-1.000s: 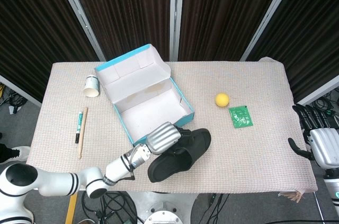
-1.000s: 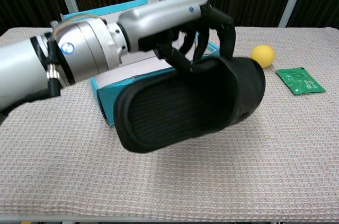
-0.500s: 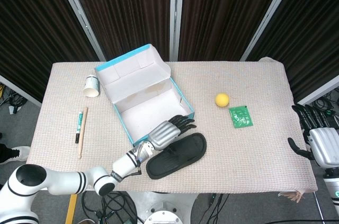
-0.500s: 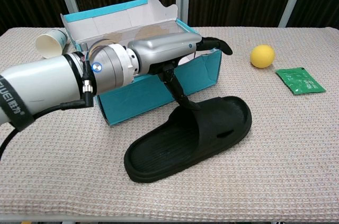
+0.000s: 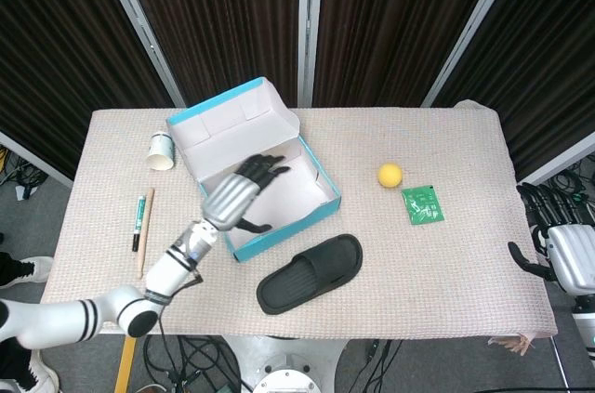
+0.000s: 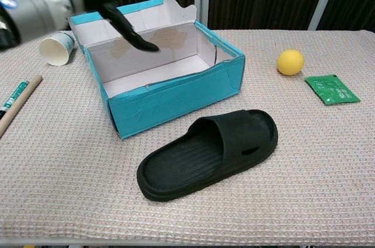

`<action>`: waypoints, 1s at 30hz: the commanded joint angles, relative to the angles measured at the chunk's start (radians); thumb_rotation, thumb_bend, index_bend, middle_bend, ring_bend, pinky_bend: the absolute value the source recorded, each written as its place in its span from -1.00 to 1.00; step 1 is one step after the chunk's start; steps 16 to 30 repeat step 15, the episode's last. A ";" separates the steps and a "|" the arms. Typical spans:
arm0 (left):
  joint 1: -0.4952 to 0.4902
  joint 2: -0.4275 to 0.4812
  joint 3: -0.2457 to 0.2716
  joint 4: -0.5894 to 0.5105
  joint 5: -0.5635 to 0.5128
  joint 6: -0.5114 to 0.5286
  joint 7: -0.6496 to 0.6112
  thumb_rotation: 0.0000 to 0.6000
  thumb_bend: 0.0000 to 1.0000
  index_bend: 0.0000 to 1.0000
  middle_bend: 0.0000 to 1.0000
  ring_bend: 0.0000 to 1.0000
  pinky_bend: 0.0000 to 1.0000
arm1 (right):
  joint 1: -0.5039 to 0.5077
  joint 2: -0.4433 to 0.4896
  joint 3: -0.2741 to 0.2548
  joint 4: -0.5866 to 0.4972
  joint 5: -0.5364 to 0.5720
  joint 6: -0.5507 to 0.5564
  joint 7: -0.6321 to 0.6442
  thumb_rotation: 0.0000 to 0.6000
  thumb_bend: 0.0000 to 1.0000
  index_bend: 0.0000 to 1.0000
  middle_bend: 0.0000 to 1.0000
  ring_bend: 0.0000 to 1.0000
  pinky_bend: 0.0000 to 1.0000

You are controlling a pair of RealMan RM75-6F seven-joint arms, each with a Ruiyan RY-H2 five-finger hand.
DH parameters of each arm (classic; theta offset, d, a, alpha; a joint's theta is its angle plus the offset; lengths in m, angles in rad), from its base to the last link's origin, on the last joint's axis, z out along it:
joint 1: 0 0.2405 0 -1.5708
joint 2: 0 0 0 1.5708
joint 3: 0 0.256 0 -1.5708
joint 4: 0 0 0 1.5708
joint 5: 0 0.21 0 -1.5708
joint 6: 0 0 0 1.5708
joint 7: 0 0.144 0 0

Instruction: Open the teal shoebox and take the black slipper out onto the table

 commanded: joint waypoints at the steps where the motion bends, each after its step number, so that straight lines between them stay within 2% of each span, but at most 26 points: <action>1: 0.128 0.110 -0.005 0.024 -0.050 0.125 -0.002 1.00 -0.87 -0.70 -0.90 -1.00 -0.87 | 0.006 -0.007 -0.005 0.020 0.001 -0.017 0.024 1.00 -0.45 -0.98 -0.88 -1.00 -0.87; 4: 0.220 0.166 0.028 0.079 -0.093 0.182 0.017 1.00 -0.87 -0.67 -0.86 -1.00 -0.86 | 0.014 -0.023 -0.007 0.049 0.003 -0.032 0.052 1.00 -0.45 -0.96 -0.88 -1.00 -0.87; 8: 0.344 0.242 0.103 0.105 -0.114 0.245 0.059 1.00 -0.86 -0.67 -0.86 -1.00 -0.84 | 0.026 -0.050 -0.005 0.088 0.003 -0.047 0.076 1.00 -0.43 -0.94 -0.88 -1.00 -0.88; 11: 0.437 0.279 0.141 0.100 -0.123 0.324 0.089 1.00 -0.86 -0.64 -0.86 -1.00 -0.84 | 0.034 -0.067 -0.001 0.111 0.004 -0.051 0.095 1.00 -0.44 -0.94 -0.88 -1.00 -0.87; 15: 0.546 0.330 0.179 0.047 -0.112 0.413 0.064 1.00 -0.87 -0.62 -0.84 -1.00 -0.87 | 0.039 -0.083 -0.001 0.133 0.000 -0.052 0.106 1.00 -0.44 -0.94 -0.88 -1.00 -0.88; 30: 0.546 0.330 0.179 0.047 -0.112 0.413 0.064 1.00 -0.87 -0.62 -0.84 -1.00 -0.87 | 0.039 -0.083 -0.001 0.133 0.000 -0.052 0.106 1.00 -0.44 -0.94 -0.88 -1.00 -0.88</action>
